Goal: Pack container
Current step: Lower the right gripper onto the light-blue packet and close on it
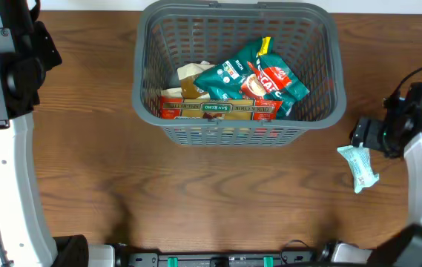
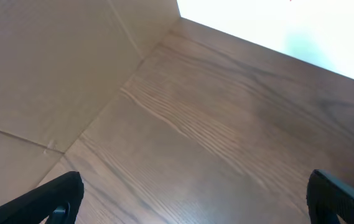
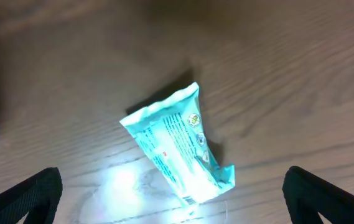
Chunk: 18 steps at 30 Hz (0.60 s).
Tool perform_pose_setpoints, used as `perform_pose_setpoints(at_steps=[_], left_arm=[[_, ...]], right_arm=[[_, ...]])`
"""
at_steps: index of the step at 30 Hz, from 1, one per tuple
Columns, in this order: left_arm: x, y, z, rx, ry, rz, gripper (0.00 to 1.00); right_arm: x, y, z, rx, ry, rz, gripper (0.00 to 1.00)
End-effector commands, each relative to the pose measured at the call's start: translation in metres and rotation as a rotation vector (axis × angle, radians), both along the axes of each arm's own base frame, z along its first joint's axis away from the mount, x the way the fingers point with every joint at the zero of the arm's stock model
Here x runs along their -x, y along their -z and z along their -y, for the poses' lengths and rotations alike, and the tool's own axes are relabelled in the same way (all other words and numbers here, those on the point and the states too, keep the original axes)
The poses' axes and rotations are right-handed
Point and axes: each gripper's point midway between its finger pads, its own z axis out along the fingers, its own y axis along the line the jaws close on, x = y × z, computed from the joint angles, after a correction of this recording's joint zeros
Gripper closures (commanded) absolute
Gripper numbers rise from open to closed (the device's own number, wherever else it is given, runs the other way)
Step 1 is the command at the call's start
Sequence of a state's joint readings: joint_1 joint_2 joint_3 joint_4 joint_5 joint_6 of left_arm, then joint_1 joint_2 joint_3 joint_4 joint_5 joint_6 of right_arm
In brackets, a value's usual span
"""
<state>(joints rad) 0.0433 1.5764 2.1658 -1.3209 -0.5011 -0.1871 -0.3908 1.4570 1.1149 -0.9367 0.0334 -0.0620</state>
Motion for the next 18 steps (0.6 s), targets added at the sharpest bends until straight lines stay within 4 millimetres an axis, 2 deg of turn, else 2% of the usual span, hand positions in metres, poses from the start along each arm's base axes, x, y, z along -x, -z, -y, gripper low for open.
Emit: perform_pose_setpoints(at_steps=[1,5,14,18], left_arm=[[0.002,0.001,-0.003,-0.001,-0.021,0.001,0.01],[0.002,0.001,-0.003,-0.001,-0.021,0.001,0.01],[0.002,0.001,-0.003,-0.002,-0.021,0.001,0.01],[0.002,0.001,-0.003,-0.001,-0.021,0.001,0.01]], right_arm=[[0.003,0.018,0.0,-0.035,0.018,-0.05,0.01],[-0.001,0.027,-0.005,-0.074,0.008,-0.06,0.01],[-0.007,0.03,-0.004,-0.077,0.043,-0.027,0.01],[-0.002,0.042,-0.006,-0.081,0.039,-0.039,0.01]])
